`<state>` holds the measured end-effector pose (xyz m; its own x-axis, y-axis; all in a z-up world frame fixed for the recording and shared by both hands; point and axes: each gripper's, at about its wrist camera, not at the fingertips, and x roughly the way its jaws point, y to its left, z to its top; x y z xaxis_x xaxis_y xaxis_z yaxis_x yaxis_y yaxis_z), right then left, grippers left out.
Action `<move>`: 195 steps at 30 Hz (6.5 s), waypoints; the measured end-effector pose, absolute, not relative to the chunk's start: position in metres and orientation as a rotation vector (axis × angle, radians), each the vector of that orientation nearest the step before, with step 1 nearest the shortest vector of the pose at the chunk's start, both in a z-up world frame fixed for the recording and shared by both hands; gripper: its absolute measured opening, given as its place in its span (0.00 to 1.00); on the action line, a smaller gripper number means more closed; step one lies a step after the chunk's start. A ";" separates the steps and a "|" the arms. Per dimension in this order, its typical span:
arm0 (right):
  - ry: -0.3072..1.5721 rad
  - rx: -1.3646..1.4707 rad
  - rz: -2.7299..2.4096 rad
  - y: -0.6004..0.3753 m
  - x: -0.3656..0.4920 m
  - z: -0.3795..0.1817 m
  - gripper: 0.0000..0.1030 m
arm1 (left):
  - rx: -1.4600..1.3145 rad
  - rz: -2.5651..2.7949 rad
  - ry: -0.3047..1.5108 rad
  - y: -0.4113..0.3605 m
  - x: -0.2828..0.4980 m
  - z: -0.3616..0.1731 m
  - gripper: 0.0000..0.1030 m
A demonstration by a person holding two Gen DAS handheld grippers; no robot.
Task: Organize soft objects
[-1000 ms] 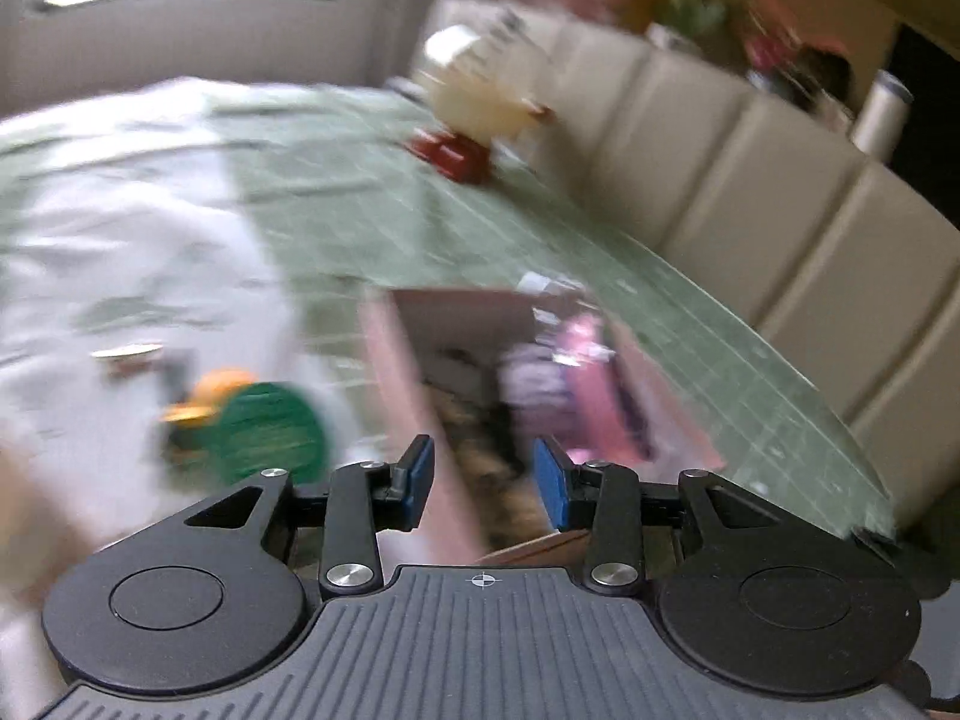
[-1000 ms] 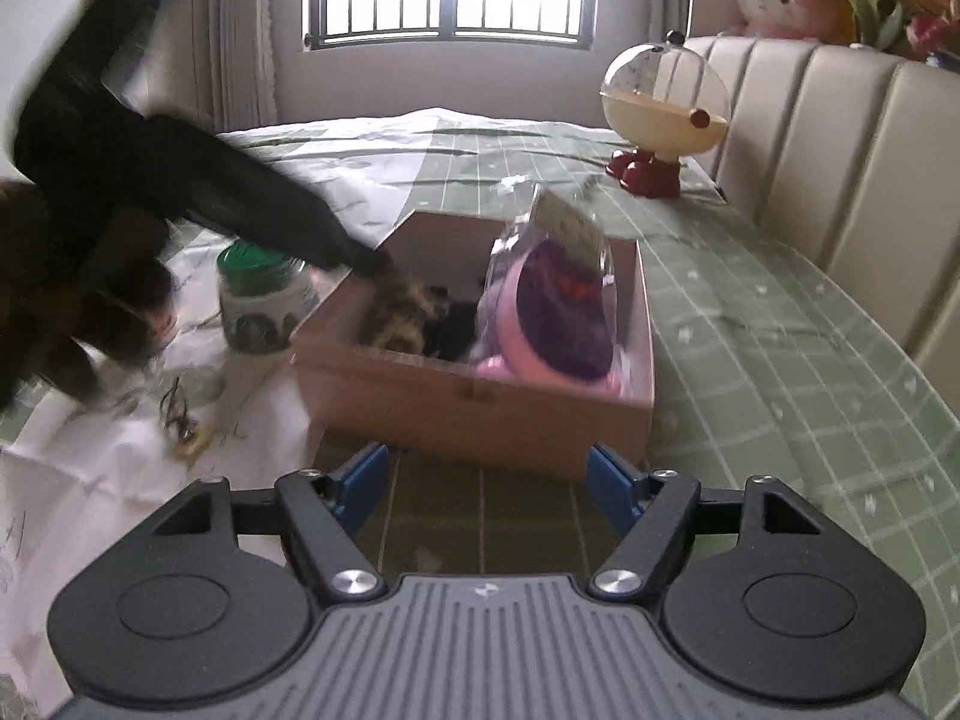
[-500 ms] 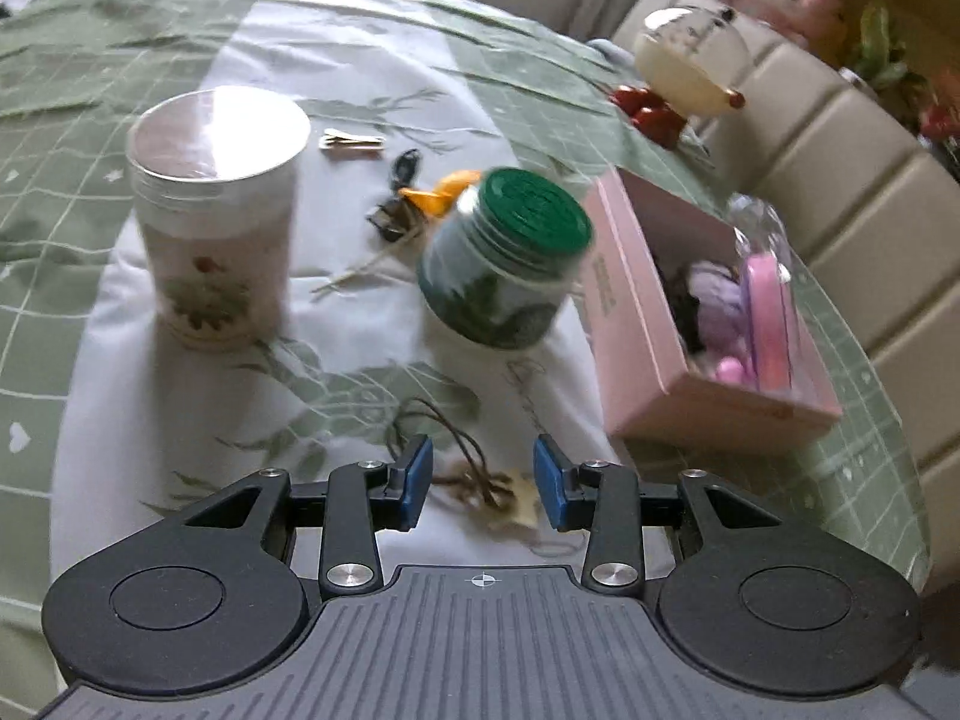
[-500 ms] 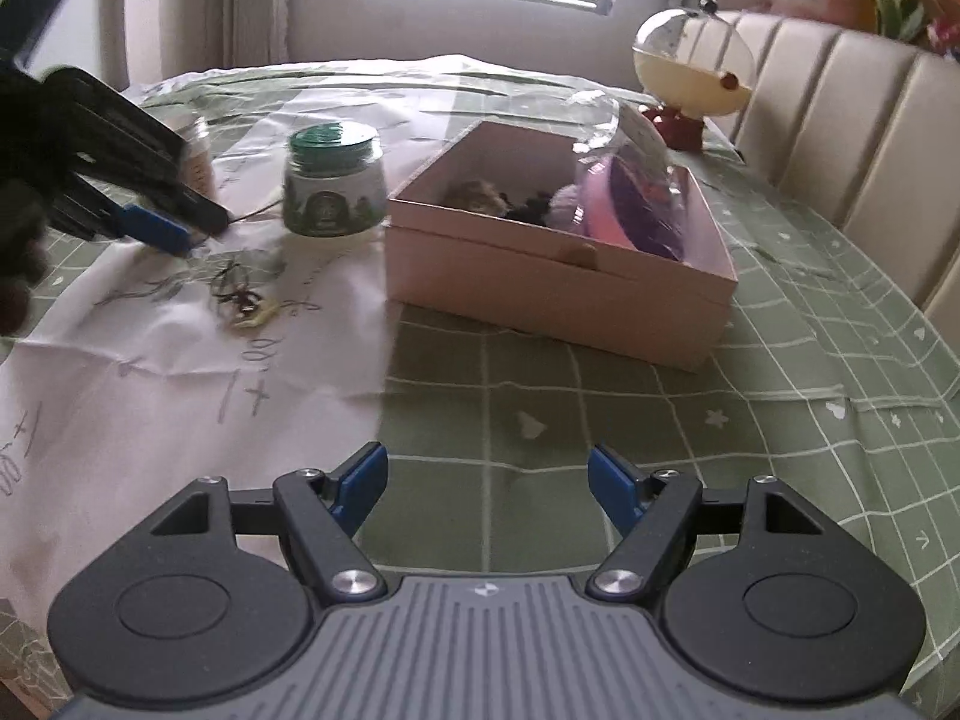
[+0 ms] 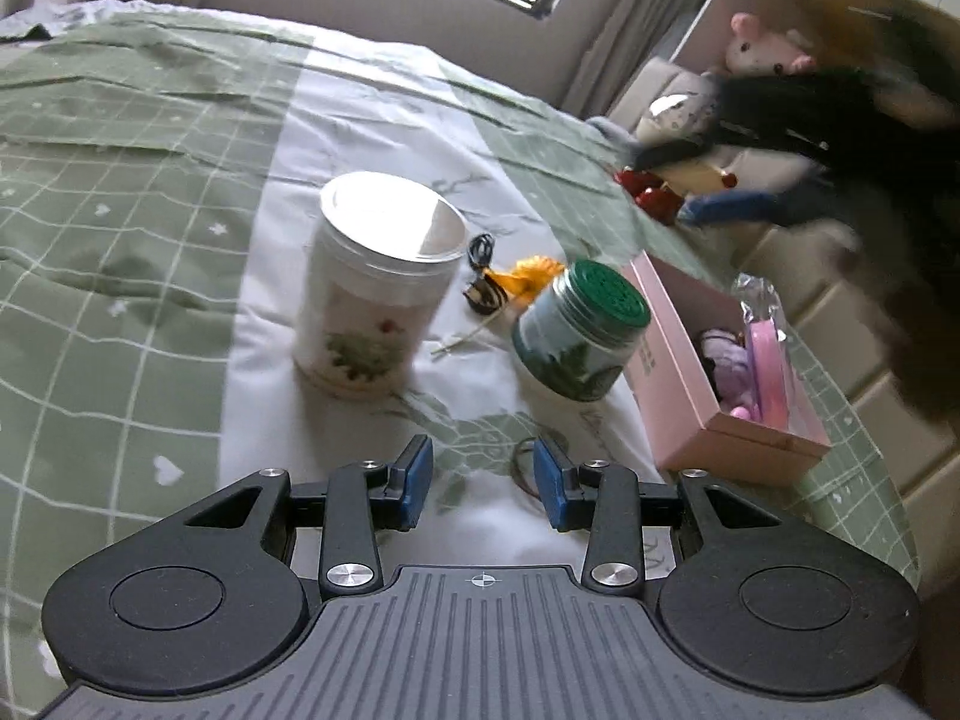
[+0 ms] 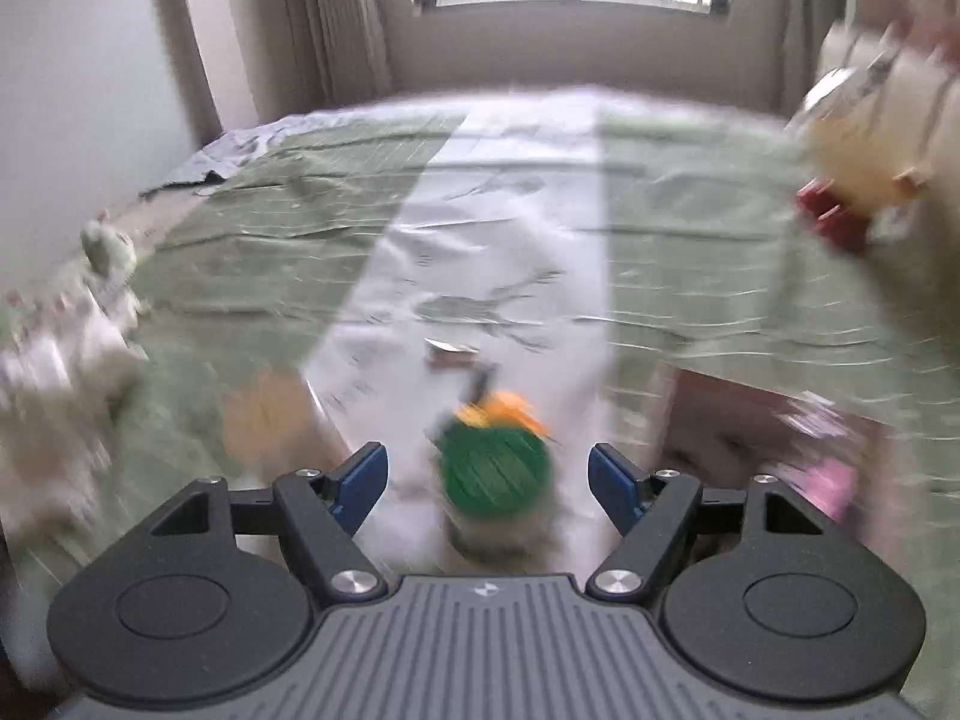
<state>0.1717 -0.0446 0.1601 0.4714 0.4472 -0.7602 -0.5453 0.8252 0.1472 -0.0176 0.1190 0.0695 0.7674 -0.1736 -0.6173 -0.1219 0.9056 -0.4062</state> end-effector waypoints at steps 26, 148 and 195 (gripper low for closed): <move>0.780 -0.108 0.676 -0.043 0.141 0.206 0.07 | -0.472 -0.111 0.829 0.081 -0.021 0.051 0.40; 1.301 -0.316 0.377 0.186 0.377 0.011 0.49 | -0.495 0.206 0.912 0.336 -0.036 0.102 0.24; 1.096 -0.079 0.486 -0.213 0.189 0.094 0.43 | -0.402 -0.330 0.757 -0.003 0.184 0.129 0.28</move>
